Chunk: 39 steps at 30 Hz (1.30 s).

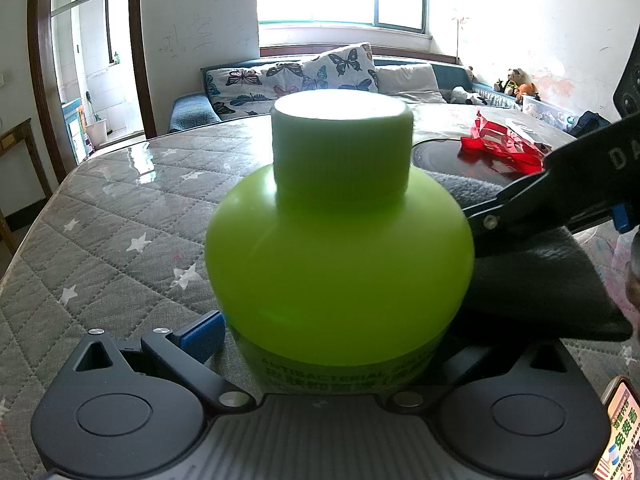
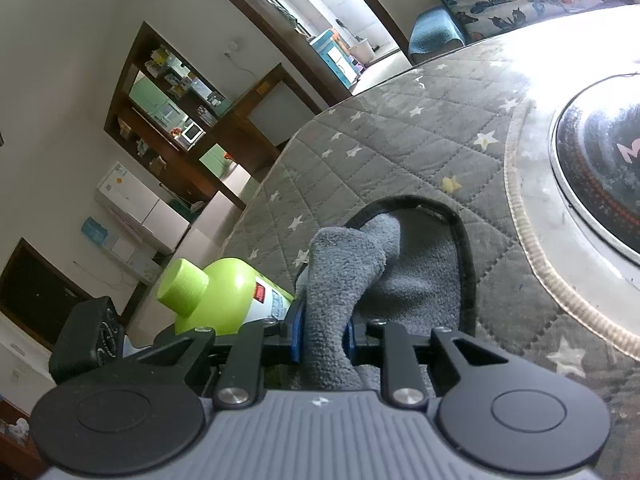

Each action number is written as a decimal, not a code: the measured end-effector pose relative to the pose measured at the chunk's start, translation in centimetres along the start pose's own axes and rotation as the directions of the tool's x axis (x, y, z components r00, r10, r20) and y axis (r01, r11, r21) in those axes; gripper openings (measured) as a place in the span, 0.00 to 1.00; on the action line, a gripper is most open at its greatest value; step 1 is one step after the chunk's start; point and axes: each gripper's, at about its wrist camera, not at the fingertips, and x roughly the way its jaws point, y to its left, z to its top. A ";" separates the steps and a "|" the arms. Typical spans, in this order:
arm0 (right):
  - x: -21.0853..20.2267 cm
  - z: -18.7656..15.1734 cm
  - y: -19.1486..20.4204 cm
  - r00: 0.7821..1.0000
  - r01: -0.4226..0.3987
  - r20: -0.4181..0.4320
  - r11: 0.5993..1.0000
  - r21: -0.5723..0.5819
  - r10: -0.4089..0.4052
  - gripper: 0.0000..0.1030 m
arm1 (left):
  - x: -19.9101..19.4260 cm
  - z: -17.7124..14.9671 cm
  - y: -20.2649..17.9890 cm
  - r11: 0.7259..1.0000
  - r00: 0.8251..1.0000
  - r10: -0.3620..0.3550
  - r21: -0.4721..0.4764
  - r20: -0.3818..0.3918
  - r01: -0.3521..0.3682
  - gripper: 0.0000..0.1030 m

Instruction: Clean container

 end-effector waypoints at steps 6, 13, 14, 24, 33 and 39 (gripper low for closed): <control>-0.9 0.2 1.0 1.000 -0.002 0.027 0.999 -0.033 0.003 0.25 | 0.0 0.0 0.0 1.000 1.000 0.000 0.000 0.000 0.000 1.00; -1.3 1.3 1.5 0.998 -0.048 0.048 0.998 -0.031 0.050 0.25 | 0.2 0.2 0.1 1.000 1.000 0.000 0.000 0.000 0.000 1.00; -1.2 1.5 1.5 0.997 -0.054 0.050 0.998 -0.028 0.056 0.24 | 0.2 0.2 0.1 1.000 1.000 0.000 0.000 0.000 0.000 1.00; 1.3 1.7 -0.2 0.998 -0.060 -0.002 0.998 0.030 0.060 0.24 | 0.2 0.1 -0.1 1.000 1.000 0.000 0.001 0.000 0.000 1.00; 1.3 1.3 -0.5 0.999 -0.045 -0.018 0.999 0.026 0.046 0.24 | -0.1 -0.1 0.0 1.000 1.000 0.000 0.001 0.001 0.000 1.00; 0.6 1.7 0.1 0.997 -0.074 0.008 0.997 0.007 0.074 0.25 | -0.1 -0.1 -0.1 1.000 1.000 0.001 0.001 0.001 -0.001 1.00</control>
